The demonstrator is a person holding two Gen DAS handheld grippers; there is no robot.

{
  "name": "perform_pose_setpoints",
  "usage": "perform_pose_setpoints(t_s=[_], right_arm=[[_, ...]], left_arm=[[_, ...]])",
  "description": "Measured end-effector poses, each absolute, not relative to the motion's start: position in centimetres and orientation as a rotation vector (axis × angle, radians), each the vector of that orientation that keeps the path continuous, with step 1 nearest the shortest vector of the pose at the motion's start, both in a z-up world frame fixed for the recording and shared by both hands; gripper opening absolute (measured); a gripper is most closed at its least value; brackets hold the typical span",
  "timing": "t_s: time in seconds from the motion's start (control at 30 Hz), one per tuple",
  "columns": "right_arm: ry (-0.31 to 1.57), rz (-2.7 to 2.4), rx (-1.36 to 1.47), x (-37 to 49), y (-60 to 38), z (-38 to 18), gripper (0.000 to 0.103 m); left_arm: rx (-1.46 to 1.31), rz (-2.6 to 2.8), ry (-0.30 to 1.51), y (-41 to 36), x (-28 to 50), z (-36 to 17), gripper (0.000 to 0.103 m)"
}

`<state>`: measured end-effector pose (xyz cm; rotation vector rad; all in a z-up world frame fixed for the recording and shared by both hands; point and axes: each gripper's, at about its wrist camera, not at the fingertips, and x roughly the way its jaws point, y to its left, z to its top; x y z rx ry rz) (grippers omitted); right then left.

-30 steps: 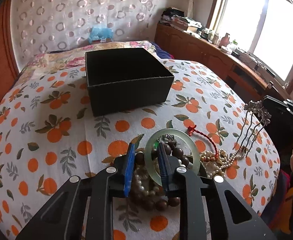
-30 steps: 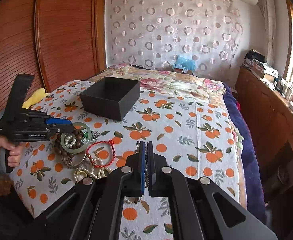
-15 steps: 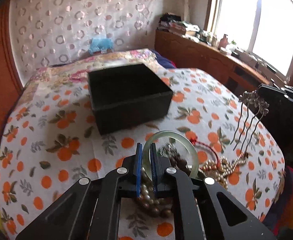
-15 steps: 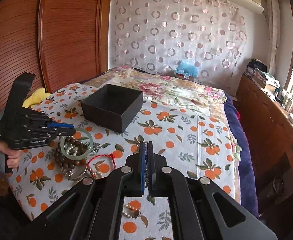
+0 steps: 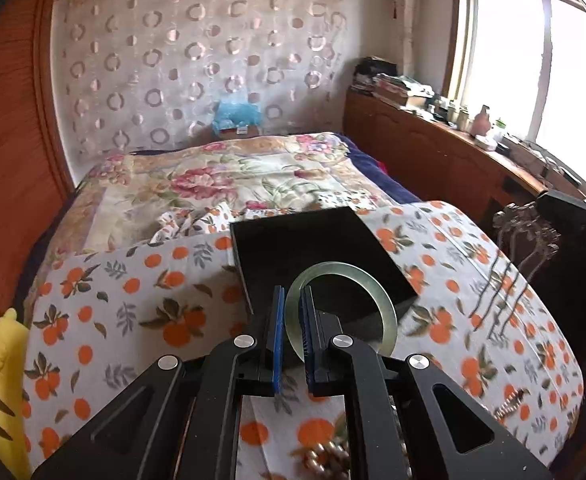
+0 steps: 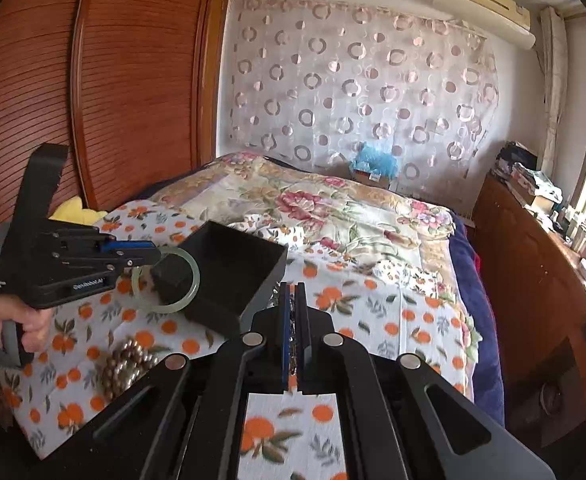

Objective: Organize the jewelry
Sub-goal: 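Carry the jade bangle into the black box and open the left tool, then lower the silver hairpins into the black box and open the right tool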

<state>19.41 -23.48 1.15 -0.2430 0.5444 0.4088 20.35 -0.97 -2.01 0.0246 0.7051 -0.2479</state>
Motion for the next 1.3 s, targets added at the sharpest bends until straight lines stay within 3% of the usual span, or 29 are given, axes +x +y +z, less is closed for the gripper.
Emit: perform_pose_setpoints(t_s=[0.5,0.6,0.83,0.93,1.3], right_arm=[[0.536,0.412,-0.279,24.3,-20.6,2.1,0.003],[0.55,0.411,-0.291,25.3,-20.0,1.8,0.003],[0.55,0.428,-0.254,27.3,-18.8,1.1,0.003],[0.551,0.445,-0.211,28.1,-18.0,0.5,0.003],[0.639,0.478,-0.133,31.5,-14.2,-4.2,0.003]], left_arm=[[0.014,-0.181,0.765,-1.5,25.7,-3.8,0.01],[0.01,-0.193,0.75,-1.2,25.3,-3.4,0.017],[-0.011,-0.195,0.716,0.6,23.2,-1.9,0.019],[0.0,-0.186,0.706,1.3,22.0,-1.6,0.026],[0.002,-0.196,0.699,3.1,17.6,-2.0,0.027]])
